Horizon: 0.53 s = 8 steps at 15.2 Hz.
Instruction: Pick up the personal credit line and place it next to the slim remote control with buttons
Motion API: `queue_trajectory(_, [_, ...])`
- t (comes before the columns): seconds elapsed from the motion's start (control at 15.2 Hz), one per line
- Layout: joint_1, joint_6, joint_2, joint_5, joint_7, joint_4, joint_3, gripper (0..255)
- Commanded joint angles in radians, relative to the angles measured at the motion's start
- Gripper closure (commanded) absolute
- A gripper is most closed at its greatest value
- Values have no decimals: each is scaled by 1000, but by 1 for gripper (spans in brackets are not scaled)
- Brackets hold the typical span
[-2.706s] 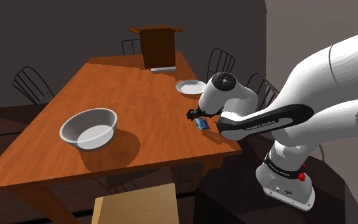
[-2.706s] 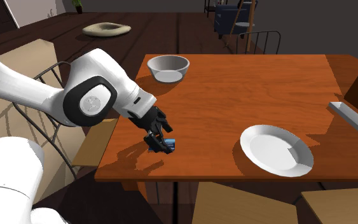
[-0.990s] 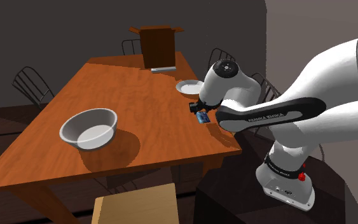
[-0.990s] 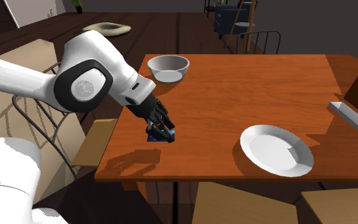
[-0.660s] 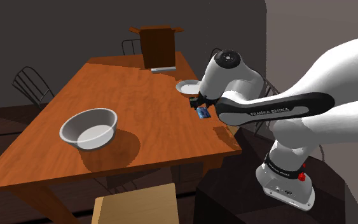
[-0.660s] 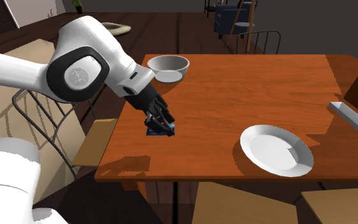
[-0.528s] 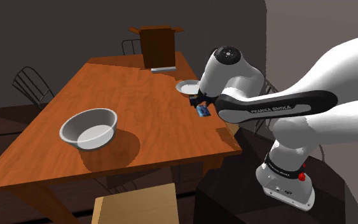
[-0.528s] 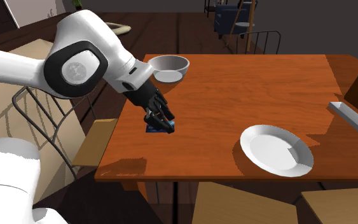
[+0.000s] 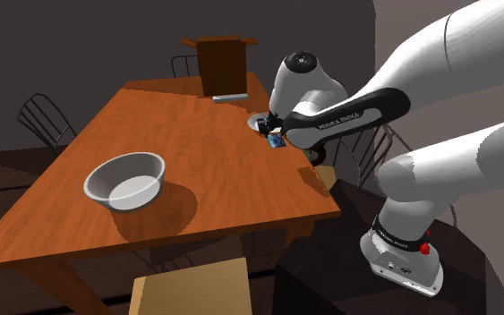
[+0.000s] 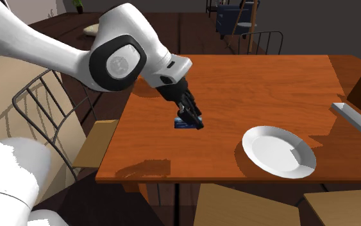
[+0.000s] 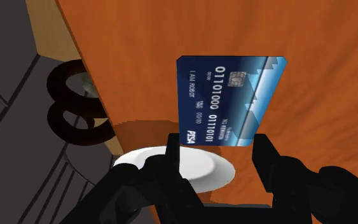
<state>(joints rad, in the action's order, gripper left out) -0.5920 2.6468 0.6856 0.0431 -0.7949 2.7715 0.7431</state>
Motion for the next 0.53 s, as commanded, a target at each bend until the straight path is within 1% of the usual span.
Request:
queue_trajectory(0.0, [-80, 46, -74, -38, 9, -43, 20, 255])
queue_trajectory(0.26, [-259, 96, -222, -135, 0, -161, 95, 255])
queue_trajectory(0.46, [-412, 112, -334, -237, -34, -261, 183, 255])
